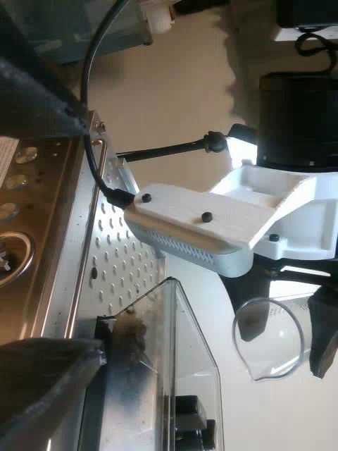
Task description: Pour the beans into the coffee machine
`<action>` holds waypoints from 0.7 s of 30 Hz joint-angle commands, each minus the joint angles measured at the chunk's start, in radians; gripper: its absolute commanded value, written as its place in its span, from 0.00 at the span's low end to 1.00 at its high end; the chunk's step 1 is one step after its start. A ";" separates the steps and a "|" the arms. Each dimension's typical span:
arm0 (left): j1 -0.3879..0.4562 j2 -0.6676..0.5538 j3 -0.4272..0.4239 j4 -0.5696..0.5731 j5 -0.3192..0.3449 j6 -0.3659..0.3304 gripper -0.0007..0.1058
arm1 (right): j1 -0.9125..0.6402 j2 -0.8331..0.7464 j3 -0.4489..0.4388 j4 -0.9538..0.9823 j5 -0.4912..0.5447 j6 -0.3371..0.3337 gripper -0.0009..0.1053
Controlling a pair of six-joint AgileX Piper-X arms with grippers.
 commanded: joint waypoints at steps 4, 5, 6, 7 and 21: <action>-0.006 -0.011 -0.009 -0.019 0.006 -0.192 0.35 | 0.004 -0.008 -0.008 -0.007 -0.005 -0.003 0.59; -0.006 -0.011 -0.009 -0.019 0.005 -0.255 0.35 | 0.004 -0.008 -0.008 -0.007 -0.005 -0.003 0.59; -0.006 -0.011 -0.009 -0.019 0.003 -0.276 0.35 | 0.004 -0.008 -0.008 -0.007 -0.005 -0.003 0.59; -0.006 -0.011 -0.009 -0.019 -0.002 -0.334 0.35 | 0.004 -0.008 -0.008 -0.007 -0.005 -0.003 0.59; -0.006 -0.085 -0.009 -0.010 -0.195 -0.952 0.35 | 0.004 -0.008 -0.008 -0.007 -0.020 -0.008 0.59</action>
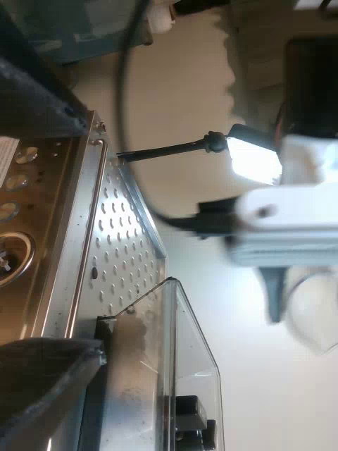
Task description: Pour the beans into the coffee machine
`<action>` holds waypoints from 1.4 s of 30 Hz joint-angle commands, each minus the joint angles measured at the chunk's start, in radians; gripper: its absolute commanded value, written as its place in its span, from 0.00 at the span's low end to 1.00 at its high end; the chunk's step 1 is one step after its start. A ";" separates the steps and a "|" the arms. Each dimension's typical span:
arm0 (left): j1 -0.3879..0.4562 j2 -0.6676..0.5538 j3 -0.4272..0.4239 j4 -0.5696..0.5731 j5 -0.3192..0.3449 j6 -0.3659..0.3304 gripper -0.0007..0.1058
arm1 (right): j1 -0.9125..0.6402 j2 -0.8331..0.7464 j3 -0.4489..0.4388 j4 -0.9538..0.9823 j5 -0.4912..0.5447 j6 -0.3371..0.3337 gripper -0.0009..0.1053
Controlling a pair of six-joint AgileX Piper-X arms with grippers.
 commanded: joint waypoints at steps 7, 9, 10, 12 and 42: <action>0.003 -0.107 -0.009 0.113 -0.155 -0.440 0.35 | 0.004 -0.008 -0.008 -0.007 -0.095 -0.012 0.59; 0.007 -0.122 -0.009 0.153 -0.155 -0.482 0.35 | 0.004 -0.017 -0.008 -0.007 -0.095 -0.012 0.59; 0.008 -0.124 -0.009 0.153 -0.155 -0.482 0.35 | 0.004 -0.028 -0.008 -0.007 -0.095 -0.012 0.59; 0.023 -0.150 -0.007 0.223 -0.143 -0.575 0.35 | 0.004 -0.048 -0.008 0.014 -0.095 -0.012 0.59; 0.480 -0.658 0.558 0.327 0.304 -1.059 0.35 | 0.004 -0.191 -0.008 0.505 -0.277 -0.065 0.59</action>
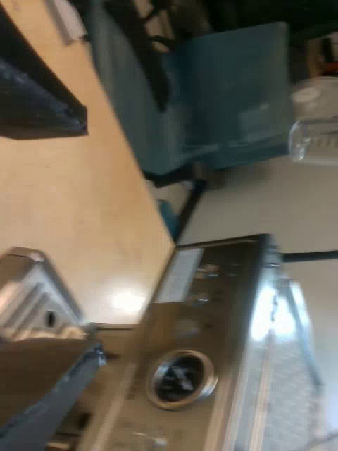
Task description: Pour the beans into the coffee machine
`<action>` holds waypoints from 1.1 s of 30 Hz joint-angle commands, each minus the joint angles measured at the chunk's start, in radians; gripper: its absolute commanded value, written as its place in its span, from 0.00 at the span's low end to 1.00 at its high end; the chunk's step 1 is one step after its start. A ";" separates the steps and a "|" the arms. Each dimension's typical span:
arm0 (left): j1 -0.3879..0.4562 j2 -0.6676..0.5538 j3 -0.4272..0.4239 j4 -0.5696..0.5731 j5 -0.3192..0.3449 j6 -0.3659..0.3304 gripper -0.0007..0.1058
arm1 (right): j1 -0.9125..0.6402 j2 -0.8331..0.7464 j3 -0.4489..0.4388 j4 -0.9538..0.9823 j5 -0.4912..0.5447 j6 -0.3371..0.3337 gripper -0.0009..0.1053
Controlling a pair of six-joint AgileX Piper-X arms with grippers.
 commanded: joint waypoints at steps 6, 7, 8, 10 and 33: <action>0.009 -0.160 0.267 -0.138 0.045 -0.060 0.35 | 0.004 0.009 -0.008 0.061 -0.028 -0.033 0.59; 0.009 -0.172 0.292 -0.151 0.045 -0.060 0.35 | 0.004 0.013 -0.008 0.061 -0.031 -0.033 0.59; 0.009 -0.179 0.304 -0.157 0.045 -0.060 0.35 | 0.004 0.017 -0.008 0.061 -0.034 -0.033 0.59; 0.009 -0.210 0.373 -0.204 0.065 -0.083 0.35 | 0.004 0.031 -0.008 0.061 -0.039 -0.033 0.59; 0.032 -0.254 0.795 -0.658 0.238 -0.305 0.35 | 0.004 0.204 -0.005 0.046 -0.086 -0.033 0.59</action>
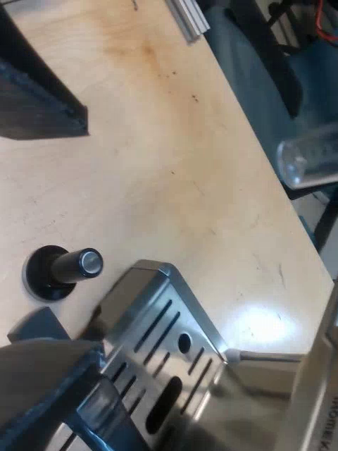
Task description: Pour the beans into the coffee machine
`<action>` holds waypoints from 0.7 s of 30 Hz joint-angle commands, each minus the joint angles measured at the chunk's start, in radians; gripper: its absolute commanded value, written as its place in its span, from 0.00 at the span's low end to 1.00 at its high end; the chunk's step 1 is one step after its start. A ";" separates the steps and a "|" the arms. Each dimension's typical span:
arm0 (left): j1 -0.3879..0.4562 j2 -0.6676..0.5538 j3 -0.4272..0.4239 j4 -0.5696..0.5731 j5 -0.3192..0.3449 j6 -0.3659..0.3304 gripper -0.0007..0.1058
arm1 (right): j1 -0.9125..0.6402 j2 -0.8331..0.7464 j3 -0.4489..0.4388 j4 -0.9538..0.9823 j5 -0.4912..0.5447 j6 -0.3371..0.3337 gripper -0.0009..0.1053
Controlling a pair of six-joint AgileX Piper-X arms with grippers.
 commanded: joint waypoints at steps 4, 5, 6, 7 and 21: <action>0.133 -0.005 0.092 -0.176 0.131 -0.022 0.35 | 0.067 0.018 -0.005 -0.098 -0.014 -0.012 0.59; 0.165 -0.005 0.102 -0.195 0.161 -0.022 0.35 | 0.086 0.028 -0.005 -0.115 0.006 -0.012 0.59; 0.195 -0.002 0.110 -0.205 0.187 -0.022 0.35 | 0.104 0.040 -0.005 -0.123 0.039 -0.012 0.59; 0.212 0.000 0.114 -0.206 0.203 -0.018 0.35 | 0.118 0.051 -0.005 -0.128 0.070 -0.012 0.59; 0.220 0.105 0.132 -0.361 0.206 0.067 0.35 | 0.143 0.189 -0.005 -0.222 0.170 -0.004 0.59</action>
